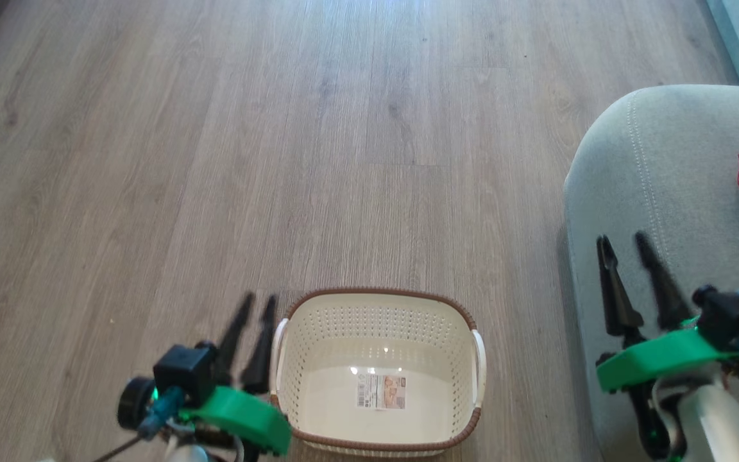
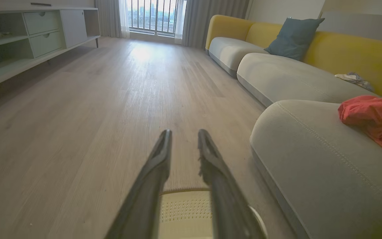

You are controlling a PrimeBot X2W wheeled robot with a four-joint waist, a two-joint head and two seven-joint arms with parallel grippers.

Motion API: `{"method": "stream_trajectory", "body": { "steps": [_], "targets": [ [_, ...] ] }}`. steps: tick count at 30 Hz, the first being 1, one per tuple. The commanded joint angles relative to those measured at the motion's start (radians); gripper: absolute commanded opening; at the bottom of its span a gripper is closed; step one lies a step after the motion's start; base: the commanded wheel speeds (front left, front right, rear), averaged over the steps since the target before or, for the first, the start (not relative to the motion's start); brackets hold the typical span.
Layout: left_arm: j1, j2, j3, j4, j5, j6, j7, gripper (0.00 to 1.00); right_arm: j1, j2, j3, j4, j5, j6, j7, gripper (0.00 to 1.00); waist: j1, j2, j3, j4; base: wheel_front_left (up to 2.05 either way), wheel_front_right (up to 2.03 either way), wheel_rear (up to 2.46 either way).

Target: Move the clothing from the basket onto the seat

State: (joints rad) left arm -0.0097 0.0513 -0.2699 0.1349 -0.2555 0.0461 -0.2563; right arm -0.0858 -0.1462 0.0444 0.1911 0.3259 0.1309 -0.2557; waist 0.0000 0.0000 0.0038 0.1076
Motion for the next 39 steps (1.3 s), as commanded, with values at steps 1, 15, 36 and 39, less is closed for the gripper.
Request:
{"method": "stream_trajectory", "body": {
  "steps": [1, 15, 36, 39],
  "targets": [
    [0.001, 0.0, 0.0, 0.002, -0.001, 0.0, 0.0, 0.0, 0.001, 0.001, 0.0, 0.003, 0.001, 0.0, 0.001, 0.0, 0.0, 0.0, 0.0, 0.0, 0.0, 0.0, 0.0],
    [0.022, 0.008, 0.023, 0.057, -0.13, -0.014, 0.024, 0.0, 0.024, 0.017, -0.01, 0.055, 0.115, 0.0, 0.033, 0.0, 0.0, 0.0, 0.0, -0.01, 0.0, 0.0, 0.0],
    [-0.001, 0.019, 0.071, 0.07, -0.371, -0.045, 0.074, 0.0, 0.015, 0.031, -0.038, 0.055, 0.33, 0.0, 0.096, 0.0, 0.0, 0.0, 0.0, -0.028, 0.0, 0.0, 0.0],
    [-0.003, 0.02, 0.076, 0.07, -0.394, -0.048, 0.079, 0.0, 0.014, 0.033, -0.04, 0.055, 0.35, 0.0, 0.101, 0.0, 0.0, 0.0, 0.0, -0.03, 0.0, 0.0, 0.0]
  ]
}}
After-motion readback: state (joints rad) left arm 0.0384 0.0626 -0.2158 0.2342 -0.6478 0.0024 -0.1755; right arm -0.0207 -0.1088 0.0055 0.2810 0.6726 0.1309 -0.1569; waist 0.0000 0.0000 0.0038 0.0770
